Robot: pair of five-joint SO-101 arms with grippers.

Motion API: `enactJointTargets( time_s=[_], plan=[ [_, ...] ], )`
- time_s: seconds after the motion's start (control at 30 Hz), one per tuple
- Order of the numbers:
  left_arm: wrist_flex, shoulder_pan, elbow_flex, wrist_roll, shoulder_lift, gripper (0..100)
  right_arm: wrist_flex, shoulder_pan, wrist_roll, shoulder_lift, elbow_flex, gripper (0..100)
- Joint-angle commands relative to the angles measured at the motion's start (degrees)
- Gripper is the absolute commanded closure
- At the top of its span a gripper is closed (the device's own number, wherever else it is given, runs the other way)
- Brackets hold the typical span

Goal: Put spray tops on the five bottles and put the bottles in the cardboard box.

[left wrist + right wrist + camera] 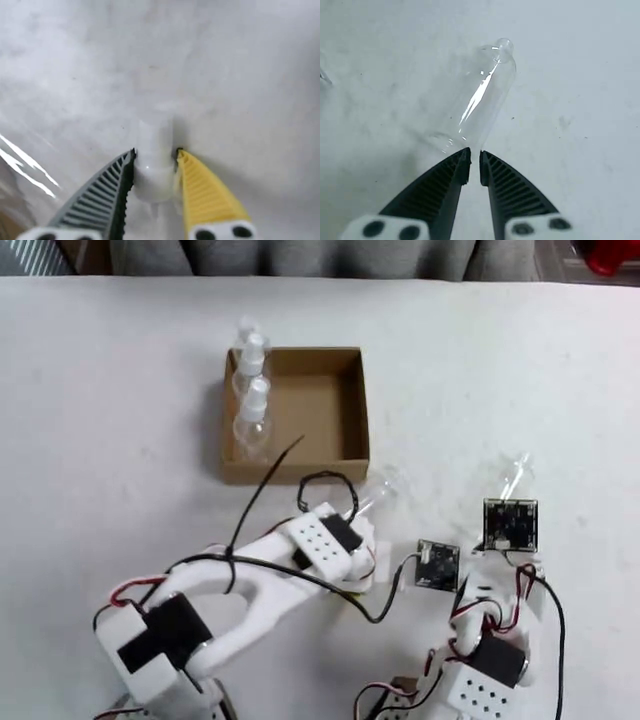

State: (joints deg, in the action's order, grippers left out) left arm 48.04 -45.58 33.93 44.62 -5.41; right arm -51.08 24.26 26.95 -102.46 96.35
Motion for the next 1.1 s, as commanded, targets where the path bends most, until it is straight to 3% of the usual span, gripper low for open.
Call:
enactJointTargets(
  time_s=[0.0,0.2,0.47,0.77,1.07],
  plan=[
    [2.64,0.48,-3.25,-0.09,2.33,98,-0.13,0.13,0.79,-0.22,0.53,98.1],
    [10.20,0.75,-2.73,-0.26,11.91,98,-0.13,0.13,0.79,-0.22,0.53,98.1],
    [17.93,2.24,-2.73,-6.68,19.74,98,-0.13,-1.01,0.88,-0.22,0.53,98.1],
    [21.71,13.23,-1.14,-13.54,32.31,98,-0.13,-1.01,0.97,-0.22,0.53,98.1],
    [21.36,27.56,10.20,-19.96,50.86,98,-0.22,-1.01,1.05,-0.22,0.53,98.1]
  ],
)
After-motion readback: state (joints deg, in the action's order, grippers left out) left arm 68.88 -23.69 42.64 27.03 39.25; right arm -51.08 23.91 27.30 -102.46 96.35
